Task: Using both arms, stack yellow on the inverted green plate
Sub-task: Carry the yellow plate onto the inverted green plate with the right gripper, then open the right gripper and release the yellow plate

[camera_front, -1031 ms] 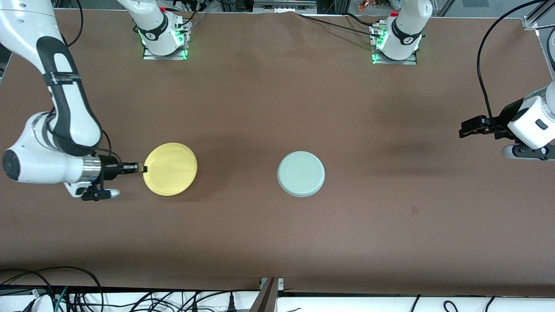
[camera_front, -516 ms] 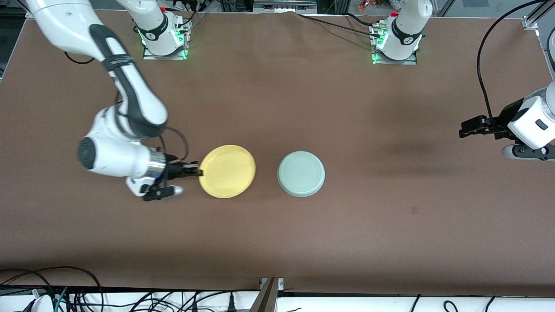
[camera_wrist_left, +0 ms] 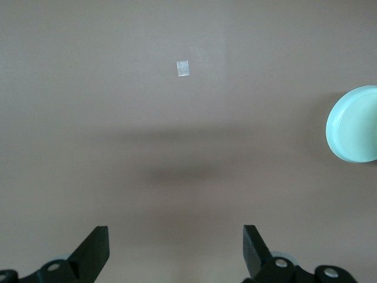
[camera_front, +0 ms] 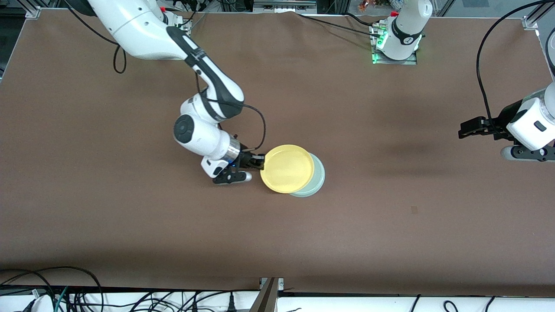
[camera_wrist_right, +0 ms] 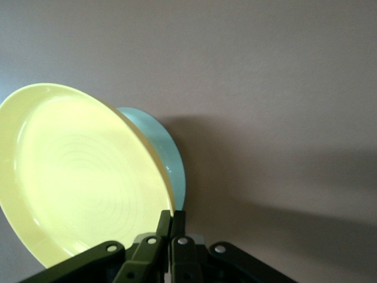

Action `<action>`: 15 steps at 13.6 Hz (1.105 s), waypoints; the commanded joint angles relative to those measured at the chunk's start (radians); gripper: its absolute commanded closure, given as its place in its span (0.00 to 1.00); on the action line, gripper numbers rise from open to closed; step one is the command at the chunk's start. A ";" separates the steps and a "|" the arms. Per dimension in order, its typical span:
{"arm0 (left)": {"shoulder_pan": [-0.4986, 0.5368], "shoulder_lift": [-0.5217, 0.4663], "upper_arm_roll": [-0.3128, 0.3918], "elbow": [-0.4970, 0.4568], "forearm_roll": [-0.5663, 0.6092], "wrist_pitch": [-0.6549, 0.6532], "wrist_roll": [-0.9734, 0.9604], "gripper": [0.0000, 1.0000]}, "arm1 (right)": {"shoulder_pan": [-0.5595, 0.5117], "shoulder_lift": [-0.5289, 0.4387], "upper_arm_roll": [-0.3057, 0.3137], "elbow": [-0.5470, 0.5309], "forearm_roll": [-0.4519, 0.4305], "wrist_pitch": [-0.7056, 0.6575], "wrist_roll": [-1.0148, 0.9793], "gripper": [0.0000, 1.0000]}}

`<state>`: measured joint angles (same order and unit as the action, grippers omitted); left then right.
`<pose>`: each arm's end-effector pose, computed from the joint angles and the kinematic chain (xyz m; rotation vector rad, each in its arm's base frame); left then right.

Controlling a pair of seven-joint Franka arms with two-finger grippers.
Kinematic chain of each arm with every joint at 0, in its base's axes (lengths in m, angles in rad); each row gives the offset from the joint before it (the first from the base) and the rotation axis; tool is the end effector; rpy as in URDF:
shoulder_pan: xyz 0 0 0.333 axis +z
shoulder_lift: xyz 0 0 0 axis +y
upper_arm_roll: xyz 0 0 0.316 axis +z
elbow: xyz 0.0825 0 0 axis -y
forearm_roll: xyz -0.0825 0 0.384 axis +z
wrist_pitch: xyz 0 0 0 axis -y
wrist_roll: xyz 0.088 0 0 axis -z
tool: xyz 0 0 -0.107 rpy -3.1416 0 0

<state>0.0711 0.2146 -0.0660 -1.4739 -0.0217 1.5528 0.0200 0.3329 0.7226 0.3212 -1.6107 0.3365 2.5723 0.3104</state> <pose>0.6115 0.0046 0.5434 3.0970 -0.0205 -0.2090 0.5946 0.4031 0.2455 -2.6572 0.0321 -0.0399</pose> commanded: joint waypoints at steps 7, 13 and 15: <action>0.003 0.005 0.003 0.012 -0.030 0.003 0.011 0.00 | 0.089 0.101 -0.024 0.038 0.002 0.097 0.118 1.00; 0.003 0.005 0.003 0.012 -0.030 0.003 0.011 0.00 | 0.097 0.101 -0.025 0.052 0.004 0.097 0.122 0.74; 0.003 0.005 0.003 0.012 -0.029 0.003 0.011 0.00 | 0.094 0.092 -0.045 0.052 -0.001 0.101 0.142 0.00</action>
<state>0.0711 0.2154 -0.0660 -1.4739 -0.0217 1.5530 0.0200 0.4114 0.8158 0.3000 -1.5767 0.3366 2.6650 0.4300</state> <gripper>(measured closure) 0.000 0.806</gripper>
